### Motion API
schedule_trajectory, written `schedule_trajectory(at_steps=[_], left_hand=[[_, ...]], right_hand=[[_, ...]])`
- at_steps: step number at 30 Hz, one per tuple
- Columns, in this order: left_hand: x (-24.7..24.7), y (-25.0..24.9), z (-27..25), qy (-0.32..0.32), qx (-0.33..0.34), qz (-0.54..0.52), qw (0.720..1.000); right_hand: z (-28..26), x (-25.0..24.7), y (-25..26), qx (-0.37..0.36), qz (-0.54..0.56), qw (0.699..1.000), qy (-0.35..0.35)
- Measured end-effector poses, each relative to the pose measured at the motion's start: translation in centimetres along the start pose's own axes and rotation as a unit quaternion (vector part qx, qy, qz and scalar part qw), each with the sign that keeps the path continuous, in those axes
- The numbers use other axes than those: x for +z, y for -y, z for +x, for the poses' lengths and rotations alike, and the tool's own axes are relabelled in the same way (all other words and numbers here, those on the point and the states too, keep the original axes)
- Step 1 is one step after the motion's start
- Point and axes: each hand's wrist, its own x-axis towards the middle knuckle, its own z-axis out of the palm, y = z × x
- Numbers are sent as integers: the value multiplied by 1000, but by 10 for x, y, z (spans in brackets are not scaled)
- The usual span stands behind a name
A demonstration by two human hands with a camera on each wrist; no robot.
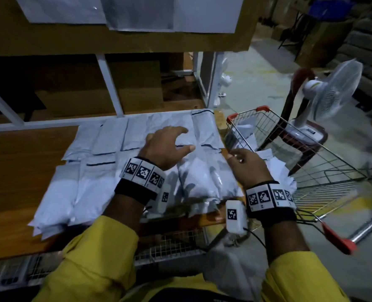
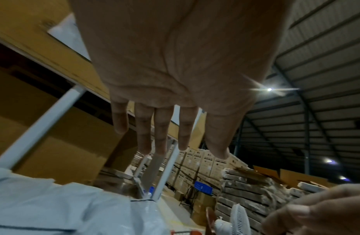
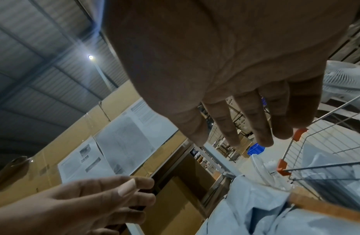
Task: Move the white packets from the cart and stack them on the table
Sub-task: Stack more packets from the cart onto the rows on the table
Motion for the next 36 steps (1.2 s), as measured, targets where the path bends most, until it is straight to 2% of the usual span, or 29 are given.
schedule_trajectory(at_steps=[4,10,18,22,25,33,36], left_hand=[[27,-60,-3,-1,30,-43,999],[77,-153,6,10,85,-45,995],[147,-245,63,30,172,-66,982],[183,-265,111,42,175,-59,982],[212,-272,154,81,183,-43,979],[272,-272,282,163,175,114,964],[301,-267,321,214,169,185,944]], right_hand=[[-15,-41,-45,8,13,1000,-23],[-36,-96,-132,57,42,995,-65],[-25,-140,-211,102,24,983,-153],[0,-154,-234,125,18,979,-160],[29,-163,-251,134,9,976,-169],[132,-173,-281,180,-6,967,-178],[162,-166,-293,203,-17,966,-160]])
